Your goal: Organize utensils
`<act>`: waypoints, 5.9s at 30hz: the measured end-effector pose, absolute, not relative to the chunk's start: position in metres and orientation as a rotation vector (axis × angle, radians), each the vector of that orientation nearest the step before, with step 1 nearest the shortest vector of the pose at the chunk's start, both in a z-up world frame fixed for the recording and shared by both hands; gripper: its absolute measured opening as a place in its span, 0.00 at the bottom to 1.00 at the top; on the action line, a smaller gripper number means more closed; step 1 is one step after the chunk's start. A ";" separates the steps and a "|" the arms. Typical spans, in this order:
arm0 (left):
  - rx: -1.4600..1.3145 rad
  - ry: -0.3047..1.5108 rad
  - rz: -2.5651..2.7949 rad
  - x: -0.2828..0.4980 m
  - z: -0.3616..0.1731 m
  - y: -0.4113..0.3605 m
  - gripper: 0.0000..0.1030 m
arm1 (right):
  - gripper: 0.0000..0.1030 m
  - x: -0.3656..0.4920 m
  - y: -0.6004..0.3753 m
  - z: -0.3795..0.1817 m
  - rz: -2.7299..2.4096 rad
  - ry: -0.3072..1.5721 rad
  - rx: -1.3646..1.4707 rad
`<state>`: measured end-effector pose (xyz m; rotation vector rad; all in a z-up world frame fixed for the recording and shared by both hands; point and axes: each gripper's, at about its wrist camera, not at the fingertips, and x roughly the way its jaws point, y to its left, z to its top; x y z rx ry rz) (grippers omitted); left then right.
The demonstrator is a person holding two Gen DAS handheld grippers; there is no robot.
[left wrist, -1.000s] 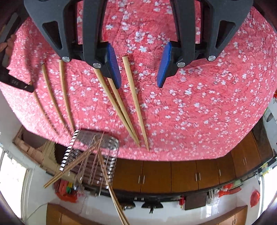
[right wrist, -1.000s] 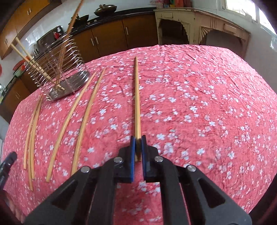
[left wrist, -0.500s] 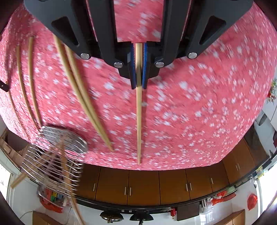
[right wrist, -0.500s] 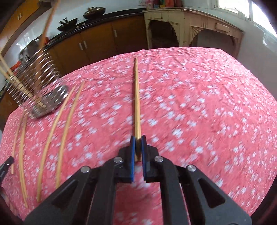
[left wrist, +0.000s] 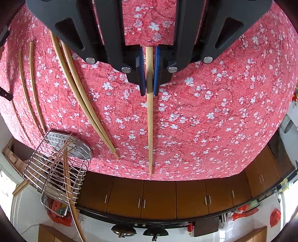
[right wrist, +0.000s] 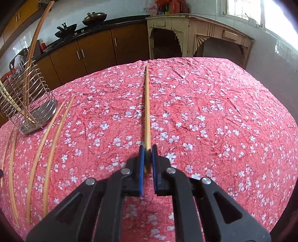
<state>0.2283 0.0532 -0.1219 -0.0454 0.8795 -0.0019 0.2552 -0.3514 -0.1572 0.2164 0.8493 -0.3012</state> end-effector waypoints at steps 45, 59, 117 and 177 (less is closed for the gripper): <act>0.030 0.835 -0.029 0.185 -0.114 0.037 0.07 | 0.08 0.221 -0.346 -0.133 -0.271 0.754 0.182; -0.049 0.474 -0.022 0.159 -0.018 0.056 0.07 | 0.08 0.186 -0.348 -0.039 -0.252 0.466 0.167; -0.216 0.060 -0.127 0.201 0.159 -0.013 0.07 | 0.08 0.228 -0.284 0.147 0.122 0.207 0.295; -0.080 0.631 -0.046 0.138 -0.074 0.005 0.41 | 0.31 0.184 -0.222 -0.143 0.087 0.866 0.206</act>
